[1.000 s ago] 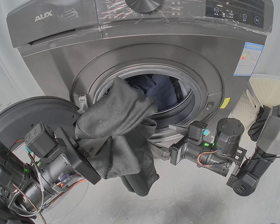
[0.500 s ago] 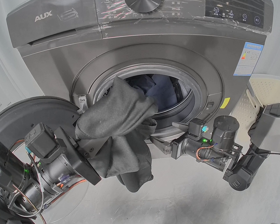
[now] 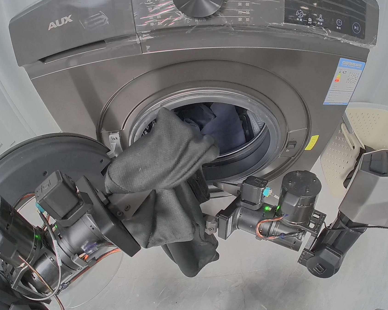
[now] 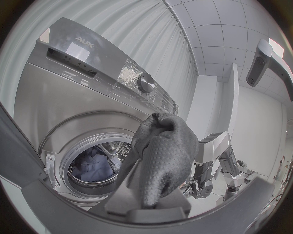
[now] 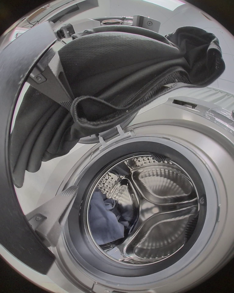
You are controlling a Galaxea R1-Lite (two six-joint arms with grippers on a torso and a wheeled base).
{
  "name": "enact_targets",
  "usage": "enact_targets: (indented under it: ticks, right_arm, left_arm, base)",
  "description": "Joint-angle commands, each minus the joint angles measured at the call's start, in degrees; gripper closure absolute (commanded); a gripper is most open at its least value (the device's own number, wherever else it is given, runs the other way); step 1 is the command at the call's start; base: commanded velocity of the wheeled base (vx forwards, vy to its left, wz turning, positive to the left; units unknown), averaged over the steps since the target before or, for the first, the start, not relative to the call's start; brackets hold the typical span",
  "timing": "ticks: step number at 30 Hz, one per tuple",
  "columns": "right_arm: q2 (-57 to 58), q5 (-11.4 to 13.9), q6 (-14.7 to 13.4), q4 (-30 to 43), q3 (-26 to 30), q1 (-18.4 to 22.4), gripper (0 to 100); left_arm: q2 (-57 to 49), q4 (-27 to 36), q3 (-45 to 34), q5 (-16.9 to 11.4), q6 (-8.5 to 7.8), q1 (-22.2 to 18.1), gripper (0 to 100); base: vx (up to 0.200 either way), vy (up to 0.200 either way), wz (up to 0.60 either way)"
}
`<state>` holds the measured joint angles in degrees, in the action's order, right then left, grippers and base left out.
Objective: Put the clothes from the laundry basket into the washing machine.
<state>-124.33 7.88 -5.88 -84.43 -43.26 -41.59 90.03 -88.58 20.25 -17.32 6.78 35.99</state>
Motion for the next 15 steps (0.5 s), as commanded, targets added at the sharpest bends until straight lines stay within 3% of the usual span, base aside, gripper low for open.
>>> enact_targets:
  ticks: [1,8,9,15]
  right_arm:
    - [-0.3,0.04,-0.01,-0.12,-1.3,-1.03,0]
    - [-1.18,0.04,-0.45,-0.47,-4.02,-1.56,0]
    - [-1.18,0.04,-0.45,-0.82,-4.11,-1.74,100]
    - [-1.97,0.04,-0.36,-3.46,-3.93,-1.74,100]
  left_arm:
    - [0.15,-0.02,-0.12,0.01,-0.01,0.05,100]
    - [0.32,-0.02,-0.12,0.01,-0.01,0.05,100]
    - [0.41,-0.02,-0.12,0.01,-0.01,-0.04,100]
    - [0.5,-0.02,-0.21,0.01,-0.01,-0.04,100]
  base:
    - [0.0,0.0,0.0]
    - [0.0,0.0,0.0]
    - [0.0,0.0,0.0]
    - [0.0,0.0,0.0]
